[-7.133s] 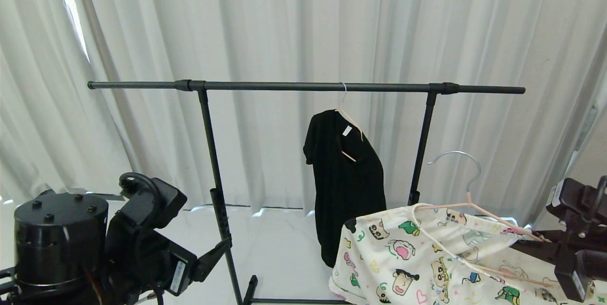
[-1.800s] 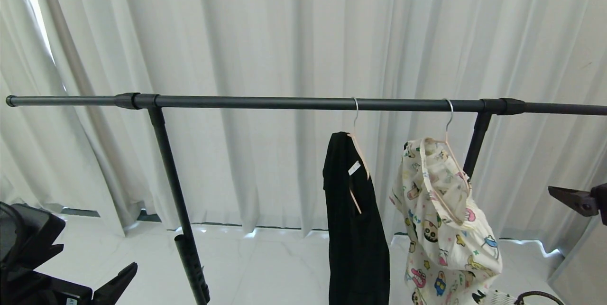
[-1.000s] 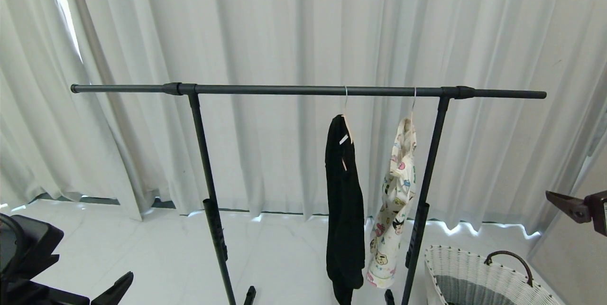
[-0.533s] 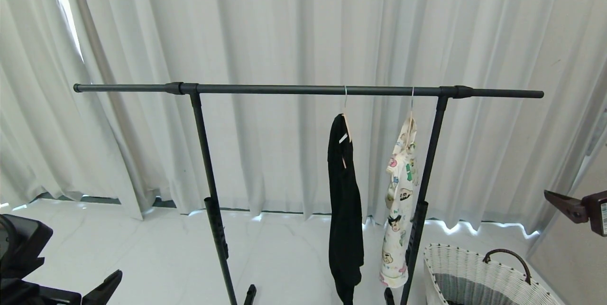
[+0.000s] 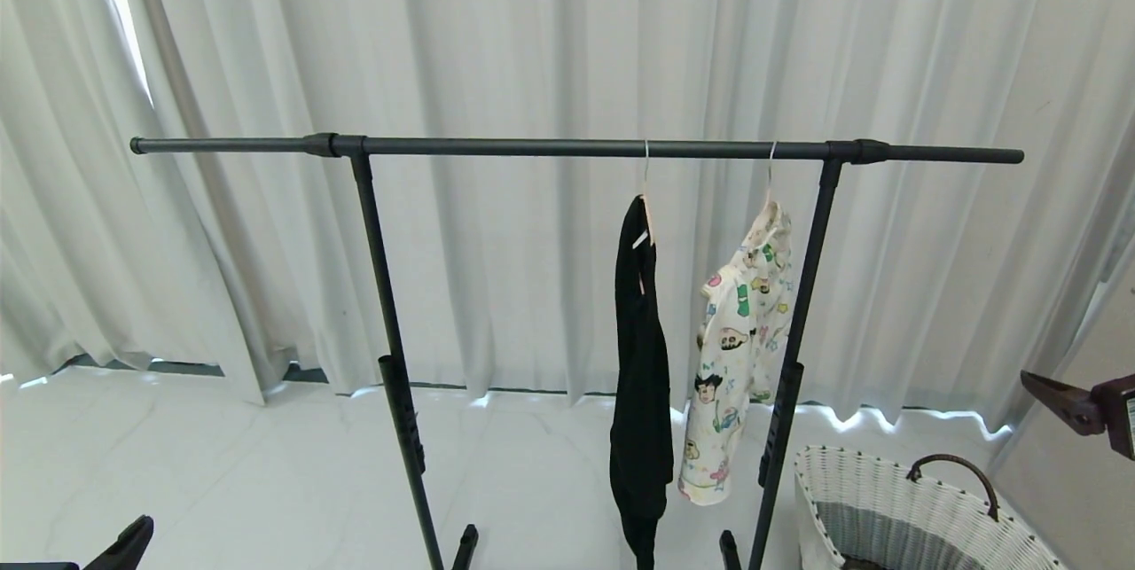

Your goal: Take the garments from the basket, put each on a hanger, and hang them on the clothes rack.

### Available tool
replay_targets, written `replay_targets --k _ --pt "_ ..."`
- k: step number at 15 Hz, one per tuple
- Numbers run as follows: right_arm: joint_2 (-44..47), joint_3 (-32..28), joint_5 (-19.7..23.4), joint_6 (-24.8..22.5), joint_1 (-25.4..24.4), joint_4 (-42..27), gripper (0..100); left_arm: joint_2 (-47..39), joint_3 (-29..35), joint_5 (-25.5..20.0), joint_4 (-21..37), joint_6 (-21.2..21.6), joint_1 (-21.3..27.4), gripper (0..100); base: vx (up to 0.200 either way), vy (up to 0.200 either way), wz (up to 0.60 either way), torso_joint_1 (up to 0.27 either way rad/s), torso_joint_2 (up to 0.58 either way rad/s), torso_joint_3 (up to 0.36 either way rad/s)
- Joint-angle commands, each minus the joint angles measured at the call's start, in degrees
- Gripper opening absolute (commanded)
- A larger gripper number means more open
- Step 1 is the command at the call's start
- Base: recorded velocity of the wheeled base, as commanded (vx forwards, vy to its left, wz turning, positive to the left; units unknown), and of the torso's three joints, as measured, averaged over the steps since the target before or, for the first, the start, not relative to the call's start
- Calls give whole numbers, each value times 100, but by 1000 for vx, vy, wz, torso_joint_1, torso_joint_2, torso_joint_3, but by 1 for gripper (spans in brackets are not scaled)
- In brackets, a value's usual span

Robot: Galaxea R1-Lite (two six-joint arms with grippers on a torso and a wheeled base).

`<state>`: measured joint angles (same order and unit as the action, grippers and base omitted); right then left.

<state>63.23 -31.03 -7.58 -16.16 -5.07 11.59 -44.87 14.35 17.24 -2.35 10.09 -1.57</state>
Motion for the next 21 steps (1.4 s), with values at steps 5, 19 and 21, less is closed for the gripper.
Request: replay_targets --k 5,19,21 --pt "-232 176 2 26 261 1 100 1112 -617 526 -2 1 -71 100 0 0 0 -214 498 277" --pt "-1287 1248 2 43 393 18 100 3855 -1382 588 51 37 -45 100 0 0 0 -163 457 284" --pt "-1419 1353 11 166 393 27 100 4118 -1391 588 42 37 -27 100 0 0 0 0 0 0"
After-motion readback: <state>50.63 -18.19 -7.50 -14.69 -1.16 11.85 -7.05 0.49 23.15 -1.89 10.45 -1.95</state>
